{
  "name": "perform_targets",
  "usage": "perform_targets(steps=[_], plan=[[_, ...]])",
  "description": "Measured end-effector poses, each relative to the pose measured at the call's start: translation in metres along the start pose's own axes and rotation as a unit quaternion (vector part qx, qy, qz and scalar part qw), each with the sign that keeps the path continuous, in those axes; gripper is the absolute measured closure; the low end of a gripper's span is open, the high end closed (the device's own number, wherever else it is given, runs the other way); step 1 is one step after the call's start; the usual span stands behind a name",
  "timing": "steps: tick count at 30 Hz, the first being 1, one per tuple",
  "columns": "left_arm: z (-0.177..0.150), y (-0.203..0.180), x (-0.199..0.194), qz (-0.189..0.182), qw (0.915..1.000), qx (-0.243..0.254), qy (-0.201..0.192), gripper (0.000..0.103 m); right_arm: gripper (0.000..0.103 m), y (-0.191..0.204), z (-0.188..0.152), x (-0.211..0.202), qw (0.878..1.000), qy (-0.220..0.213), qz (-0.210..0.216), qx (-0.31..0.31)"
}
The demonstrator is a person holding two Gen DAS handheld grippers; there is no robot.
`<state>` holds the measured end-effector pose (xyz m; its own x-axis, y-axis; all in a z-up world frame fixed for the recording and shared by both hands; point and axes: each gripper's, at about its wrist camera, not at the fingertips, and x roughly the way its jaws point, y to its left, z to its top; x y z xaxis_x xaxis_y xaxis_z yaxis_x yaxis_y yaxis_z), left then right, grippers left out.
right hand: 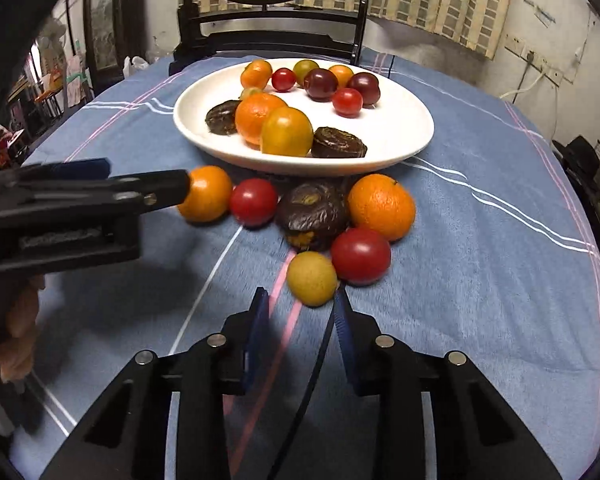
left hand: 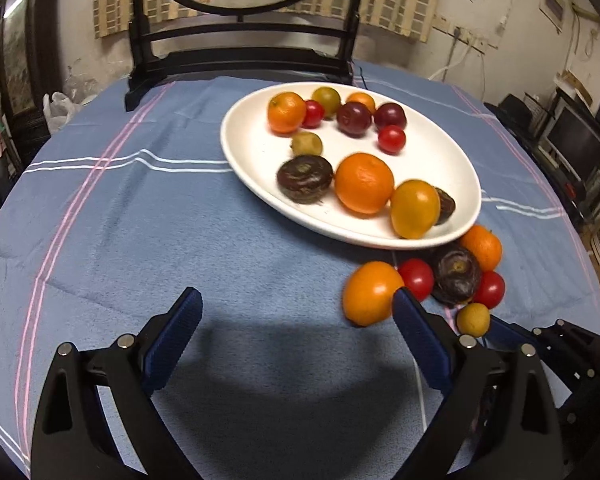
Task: Organize fruits
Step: 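Grasp an orange with the left gripper while the right grasps a yellow-green fruit, place both on plate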
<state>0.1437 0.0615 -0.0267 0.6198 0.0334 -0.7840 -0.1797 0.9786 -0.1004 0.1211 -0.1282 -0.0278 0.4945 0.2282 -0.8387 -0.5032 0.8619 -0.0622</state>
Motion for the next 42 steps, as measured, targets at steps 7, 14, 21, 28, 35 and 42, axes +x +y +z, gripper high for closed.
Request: perform_targets(steps=[7,14,21,28,35,42], plan=[[0.001,0.007,0.006,0.002,0.9997,-0.020,0.015,0.010,0.072,0.001,0.008,0.007,1.000,-0.001,-0.003,0.016],[0.000,0.002,0.006,0.011,0.9999,-0.007,0.006,0.010,0.075,0.004,0.008,0.007,1.000,-0.022,-0.006,-0.008],[-0.002,-0.010,-0.001,-0.002,0.9997,0.021,-0.009,0.009,0.075,-0.024,0.009,-0.020,0.996,-0.052,0.057,0.041],[-0.011,-0.031,0.002,-0.001,0.9972,0.075,-0.005,0.009,0.075,-0.057,0.011,-0.027,0.991,-0.066,0.062,0.099],[-0.018,-0.041,0.017,0.005,0.9939,0.110,0.002,0.029,0.075,-0.053,0.012,-0.031,0.990,-0.076,0.074,0.095],[-0.007,-0.034,0.030,0.000,0.9973,0.072,0.015,0.033,0.075,-0.052,0.010,-0.041,0.987,-0.087,0.095,0.098]])
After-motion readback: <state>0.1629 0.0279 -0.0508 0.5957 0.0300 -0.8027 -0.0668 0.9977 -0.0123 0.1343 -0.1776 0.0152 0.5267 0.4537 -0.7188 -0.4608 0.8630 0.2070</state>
